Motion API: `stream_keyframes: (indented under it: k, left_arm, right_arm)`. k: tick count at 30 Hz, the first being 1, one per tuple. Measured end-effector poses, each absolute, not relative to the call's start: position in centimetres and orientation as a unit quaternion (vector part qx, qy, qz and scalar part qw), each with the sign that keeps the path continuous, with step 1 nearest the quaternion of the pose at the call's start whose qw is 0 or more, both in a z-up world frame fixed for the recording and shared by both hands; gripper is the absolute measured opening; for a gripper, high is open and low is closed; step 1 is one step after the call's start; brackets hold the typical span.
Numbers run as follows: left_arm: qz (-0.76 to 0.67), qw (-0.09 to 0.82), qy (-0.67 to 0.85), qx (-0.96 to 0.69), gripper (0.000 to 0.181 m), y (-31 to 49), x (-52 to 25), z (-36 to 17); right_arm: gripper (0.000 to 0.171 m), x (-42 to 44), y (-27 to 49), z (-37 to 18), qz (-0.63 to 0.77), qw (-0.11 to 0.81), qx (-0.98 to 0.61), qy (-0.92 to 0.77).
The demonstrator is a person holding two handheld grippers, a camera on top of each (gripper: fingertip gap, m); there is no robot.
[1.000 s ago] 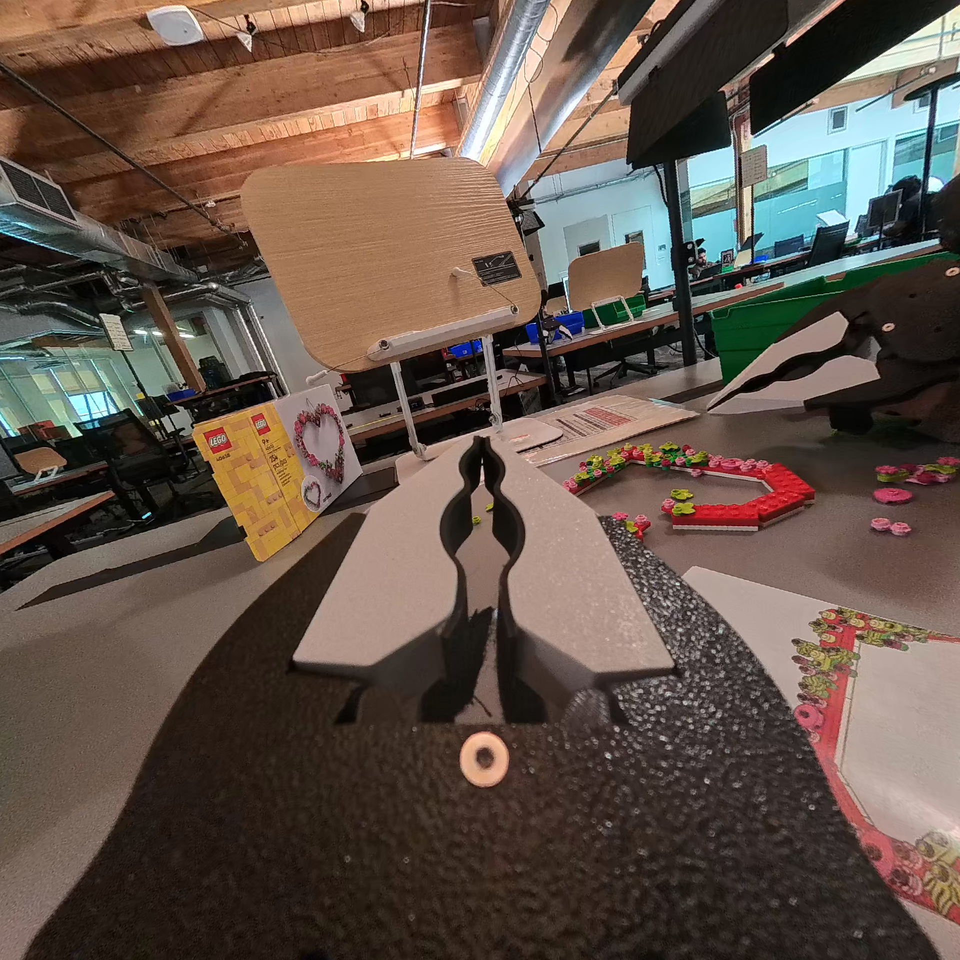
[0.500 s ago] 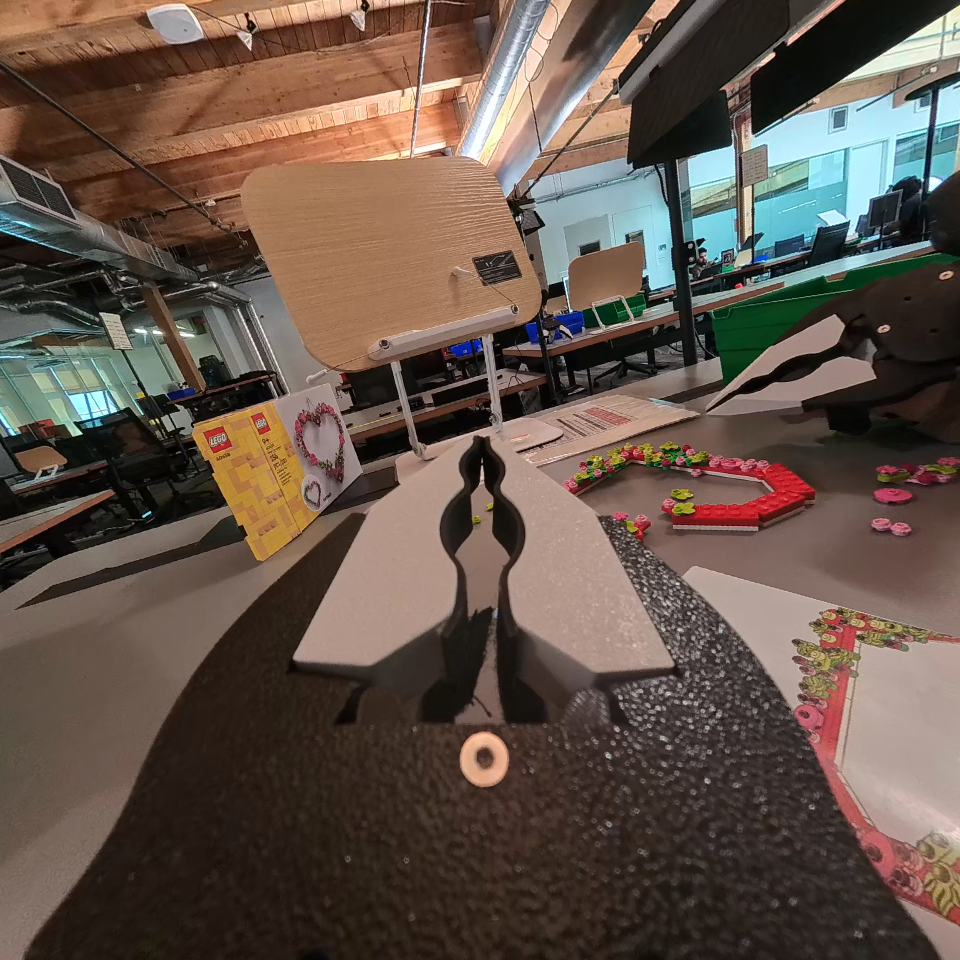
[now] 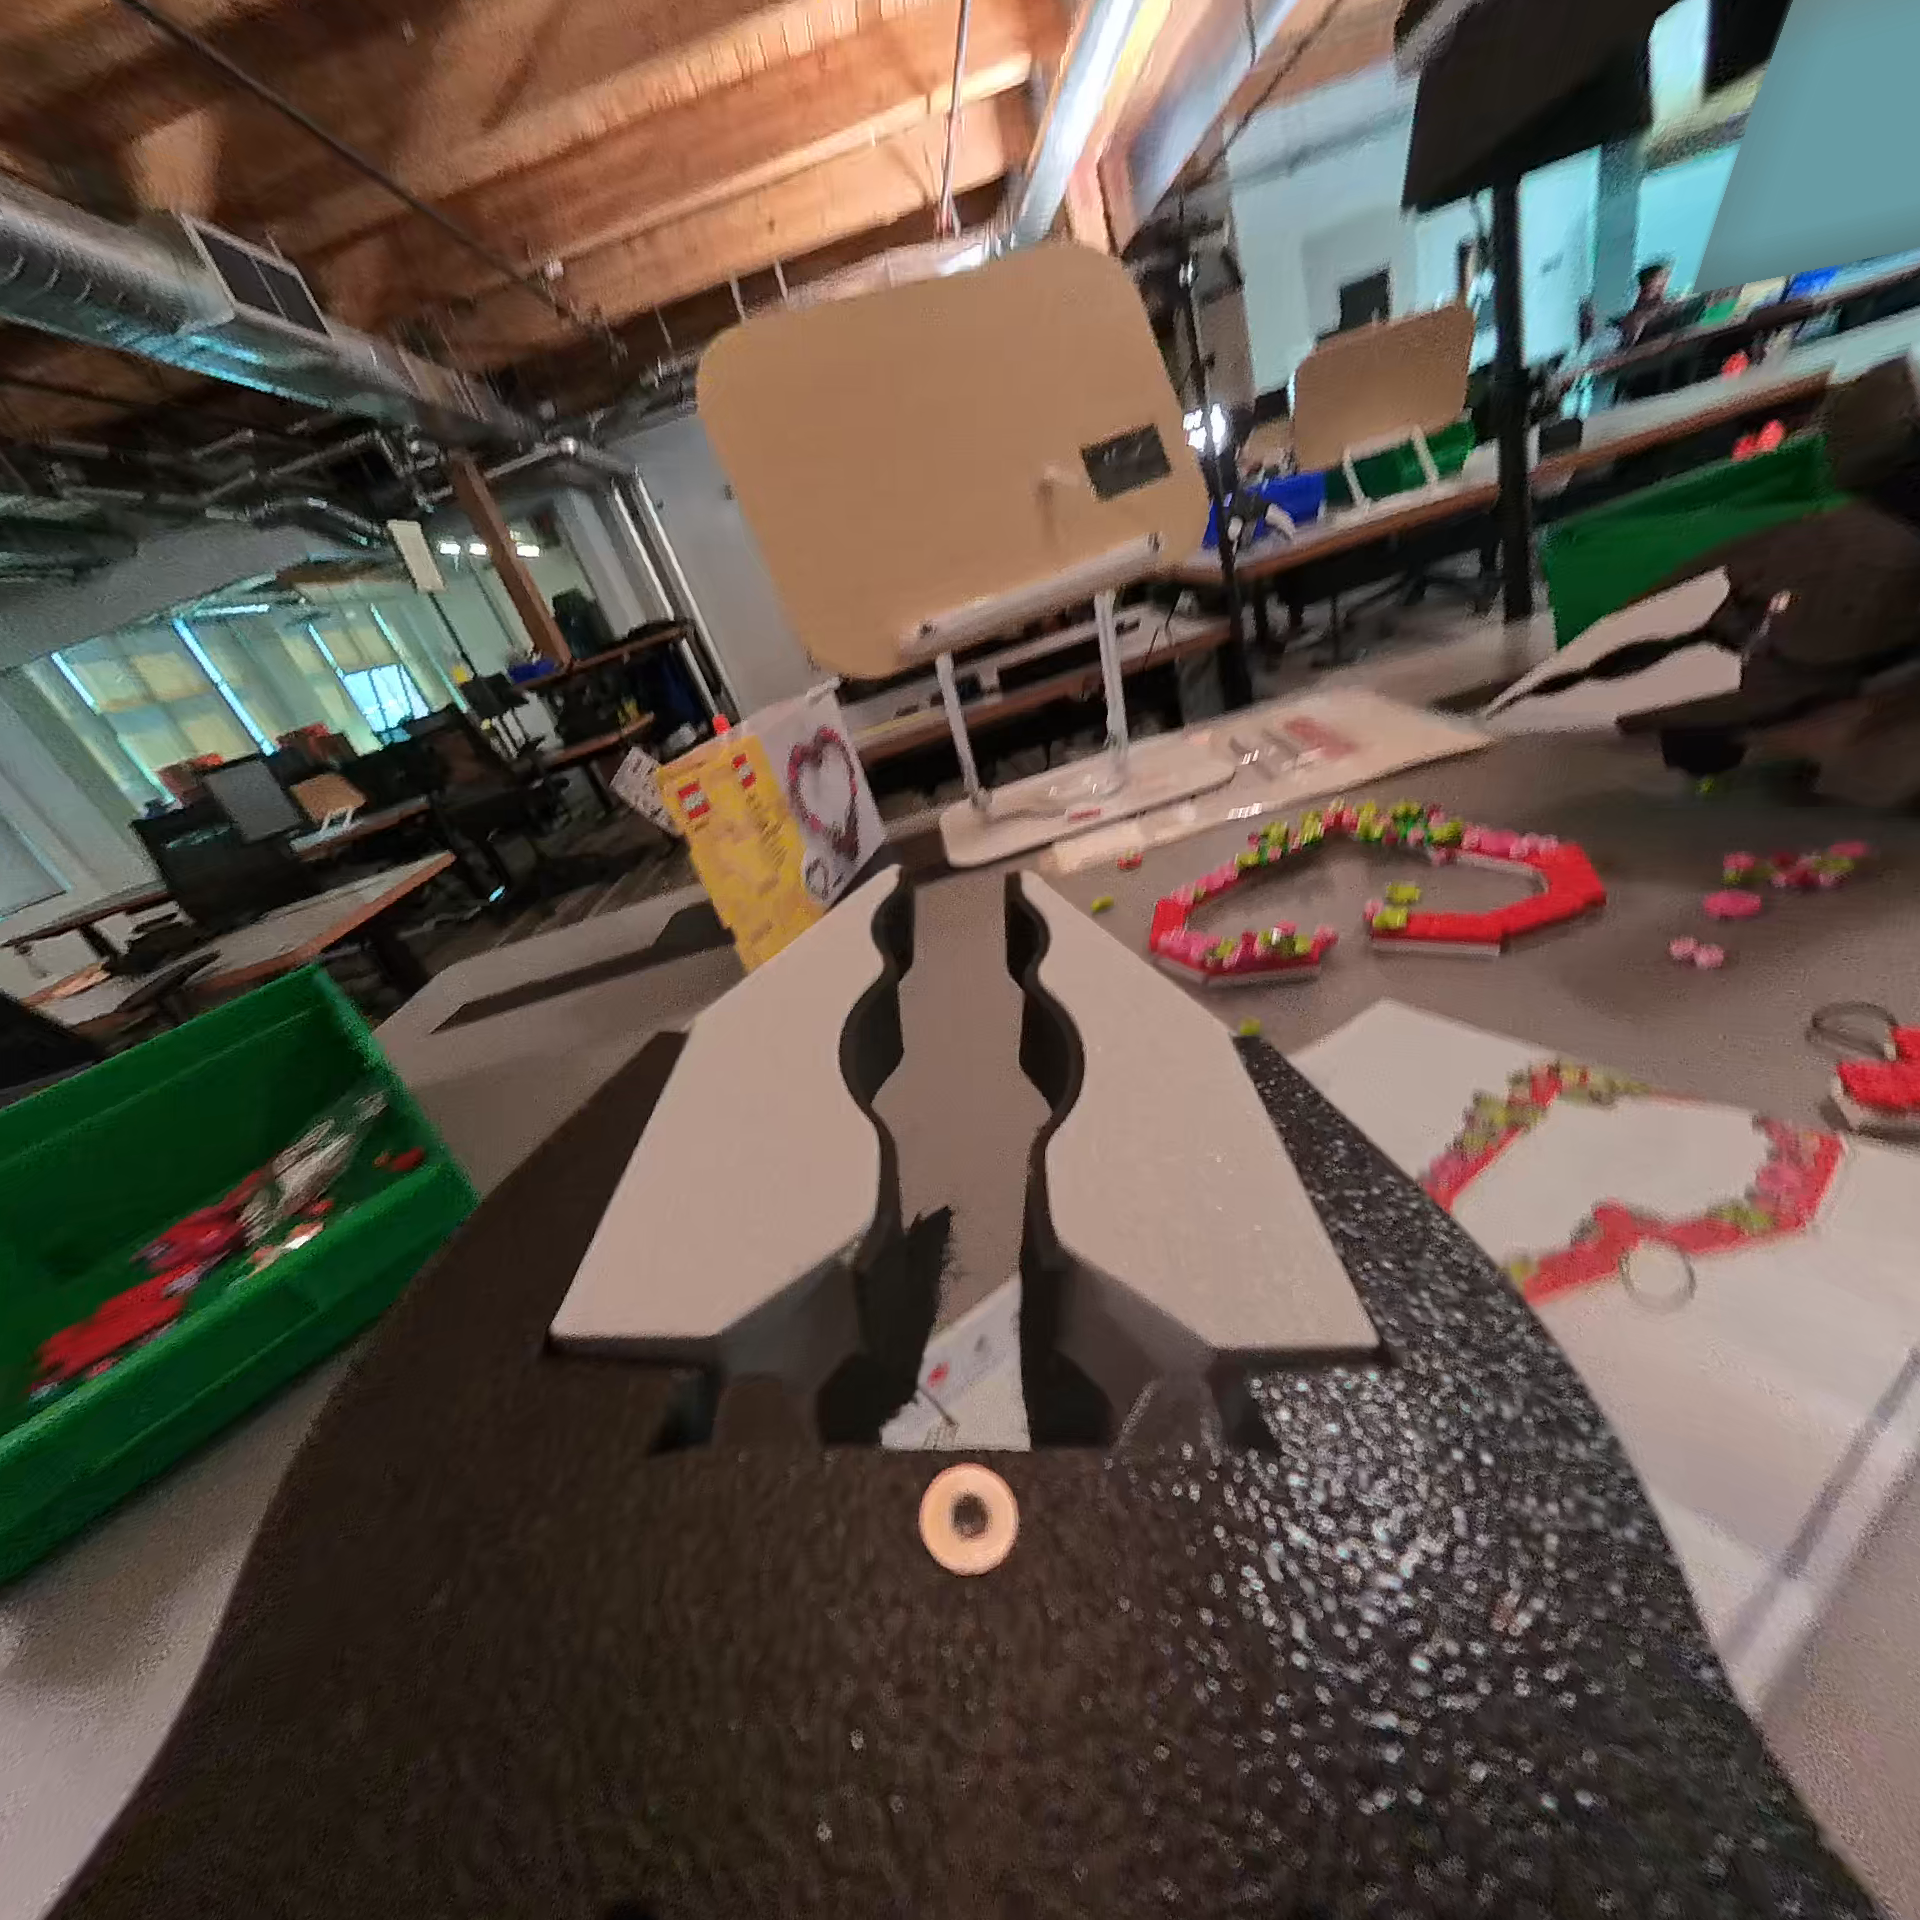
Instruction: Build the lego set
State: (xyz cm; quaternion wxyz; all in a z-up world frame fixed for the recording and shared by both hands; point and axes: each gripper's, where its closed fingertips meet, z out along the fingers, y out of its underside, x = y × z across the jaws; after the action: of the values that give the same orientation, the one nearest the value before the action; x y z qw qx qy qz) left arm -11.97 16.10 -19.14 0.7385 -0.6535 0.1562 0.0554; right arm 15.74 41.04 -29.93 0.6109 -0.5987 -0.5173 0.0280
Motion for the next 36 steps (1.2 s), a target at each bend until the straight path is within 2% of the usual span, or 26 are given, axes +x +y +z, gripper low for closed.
stream_keyframes:
  k: [1, 5, 12, 20, 25, 28, 32, 36]
  left_arm:
    - [0.071, 0.727, 0.161, -0.664, 0.016, 15.0, -12.6, -19.4]
    - [0.115, 0.663, 0.221, -0.706, 0.022, 10.9, -14.5, -21.7]
    - [0.003, 0.542, 0.413, -0.732, 0.032, 4.4, -10.8, -28.4]
    - [-0.070, 0.555, 0.420, -0.715, 0.039, 3.0, -9.9, -30.3]
    - [-0.071, 0.531, 0.433, -0.725, 0.048, 3.3, -10.0, -32.0]
    - [-0.069, 0.528, 0.436, -0.725, 0.049, 3.1, -10.4, -32.3]
    - [-0.083, 0.532, 0.424, -0.729, 0.049, 2.7, -11.2, -31.9]
    - [-0.082, 0.538, 0.421, -0.725, 0.048, 2.5, -11.5, -31.4]
  right_arm:
    - [0.000, 15.6, 40.9, -29.9, 0.030, 0.611, -0.596, -0.521]
    - [0.000, 14.4, 39.5, -30.6, 0.011, 0.604, -0.552, -0.575]
    - [0.000, 15.7, 39.8, -30.1, -0.048, 0.614, -0.558, -0.556]
    - [0.000, 15.6, 32.7, -25.1, -0.044, 0.704, -0.510, -0.492]
    - [0.000, 9.8, 25.7, -23.9, 0.034, 0.721, -0.484, -0.495]
    - [0.000, 4.0, 21.1, -25.4, 0.098, 0.671, -0.504, -0.535]
    - [0.000, -3.8, 13.6, -29.3, 0.224, 0.528, -0.521, -0.632]
    - [0.000, -7.0, 10.0, -32.5, 0.287, 0.395, -0.554, -0.674]
